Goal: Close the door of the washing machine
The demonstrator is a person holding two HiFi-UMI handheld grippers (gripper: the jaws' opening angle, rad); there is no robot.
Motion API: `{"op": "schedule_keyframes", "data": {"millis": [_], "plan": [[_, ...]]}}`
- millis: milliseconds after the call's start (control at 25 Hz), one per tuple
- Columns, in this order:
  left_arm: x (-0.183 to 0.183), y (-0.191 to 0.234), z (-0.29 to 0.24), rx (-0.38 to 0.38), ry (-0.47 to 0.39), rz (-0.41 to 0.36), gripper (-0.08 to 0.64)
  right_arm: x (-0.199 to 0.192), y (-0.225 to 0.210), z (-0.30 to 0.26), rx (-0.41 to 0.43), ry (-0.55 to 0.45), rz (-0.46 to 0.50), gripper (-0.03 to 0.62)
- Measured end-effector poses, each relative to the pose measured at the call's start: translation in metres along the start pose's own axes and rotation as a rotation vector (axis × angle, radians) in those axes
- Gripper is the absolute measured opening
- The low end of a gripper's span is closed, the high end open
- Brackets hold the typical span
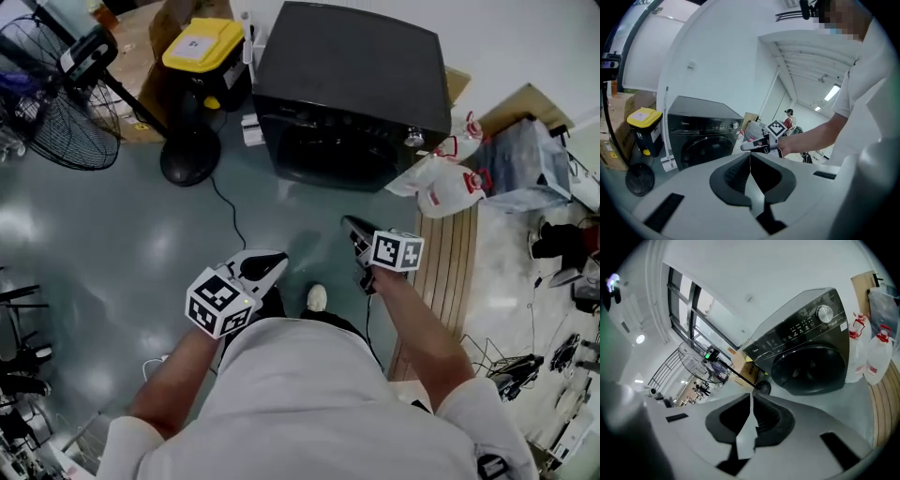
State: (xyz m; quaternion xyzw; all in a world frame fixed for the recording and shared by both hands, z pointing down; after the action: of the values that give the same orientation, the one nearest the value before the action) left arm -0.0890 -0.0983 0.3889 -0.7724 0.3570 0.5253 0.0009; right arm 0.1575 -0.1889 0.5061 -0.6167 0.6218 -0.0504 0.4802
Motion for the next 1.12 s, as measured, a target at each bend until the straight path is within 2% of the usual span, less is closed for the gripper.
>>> {"op": "schedule_keyframes", "data": {"millis": [240, 480, 880, 1120], "plan": [[-0.005, -0.032, -0.001, 0.024, -0.028, 0.002, 0.017, -0.031, 0.015, 0.066, 0.028, 0.05, 0.087, 0.028], [-0.012, -0.056, -0.002, 0.038, -0.032, 0.007, 0.018, -0.049, 0.03, 0.105, 0.055, 0.082, 0.165, 0.029], [-0.018, -0.08, -0.004, 0.054, -0.028, 0.001, 0.018, -0.061, 0.051, 0.127, 0.106, 0.087, 0.285, 0.029], [-0.02, -0.086, -0.009, 0.054, -0.019, -0.007, 0.018, -0.063, 0.06, 0.133, 0.132, 0.074, 0.319, 0.028]]}}
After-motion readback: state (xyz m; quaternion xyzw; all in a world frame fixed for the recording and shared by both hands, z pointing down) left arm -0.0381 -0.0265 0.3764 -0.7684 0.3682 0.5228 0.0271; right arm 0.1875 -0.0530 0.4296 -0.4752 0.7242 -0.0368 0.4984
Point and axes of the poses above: the fingertips, and each gripper's own axes: z backward along the fingers, y to its left, x out of its top, the point moved 8 cm from there along z, backward along the fingers, and after that the axes turned 3 degrees about -x, right-handed, at the moved point
